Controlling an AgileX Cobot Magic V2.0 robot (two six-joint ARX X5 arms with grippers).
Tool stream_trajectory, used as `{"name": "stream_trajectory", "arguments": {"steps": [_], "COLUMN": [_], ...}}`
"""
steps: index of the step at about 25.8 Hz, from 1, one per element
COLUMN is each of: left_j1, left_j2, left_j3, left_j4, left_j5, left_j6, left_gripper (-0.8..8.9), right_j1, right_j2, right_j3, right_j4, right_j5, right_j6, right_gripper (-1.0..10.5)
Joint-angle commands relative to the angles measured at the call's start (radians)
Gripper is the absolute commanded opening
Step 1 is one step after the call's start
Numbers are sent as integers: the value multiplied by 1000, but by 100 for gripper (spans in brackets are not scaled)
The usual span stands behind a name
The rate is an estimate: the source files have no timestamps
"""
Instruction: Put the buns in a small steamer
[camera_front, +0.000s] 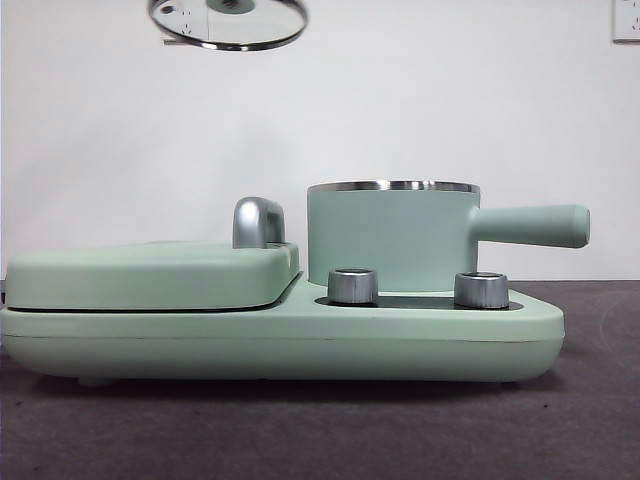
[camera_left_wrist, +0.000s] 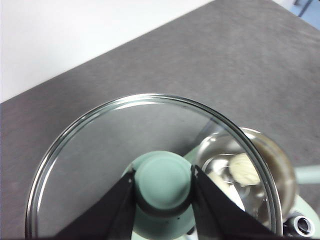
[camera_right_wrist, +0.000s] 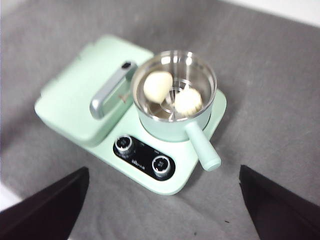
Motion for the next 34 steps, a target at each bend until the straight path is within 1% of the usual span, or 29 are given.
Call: {"name": "stream_trajectory", "arguments": {"steps": [1,6,12,20,26,28,29,31,32,34], "left_j1": [-36,-105,-172,-219,-239,-246,-248,-248,-248,-248], "left_j2": [-3,9,42,116,176,206,219,246,256,269], "left_j3": [36,36,36,36,36,36,36,36,35,28], "left_j4": [21,18,3,-1,10,21,25,34,39,62], "left_j5": [10,10,10,10,10,14,36,110,126,126], "left_j6": [-7,-4,-3,20,61,86,101,115,115,111], "left_gripper": [15,15,15,15,15,15,15,15,15,15], "right_j1": [6,6,6,6,5,5,5,5,5,5], "right_j2": [-102,-276,-374,-386,-386,-386,-386,-386,-386,-386], "right_j3": [-100,-293,-414,-432,-432,-432,-432,-432,-432,-432], "right_j4": [43,131,145,175,188,188,188,188,188,188], "right_j5": [-2,-26,-31,-29,-27,-27,-26,-23,-23,-23], "right_j6": [41,87,125,147,149,152,153,153,153,153], "right_gripper": [479,479,479,479,479,479,479,479,479,479]}}
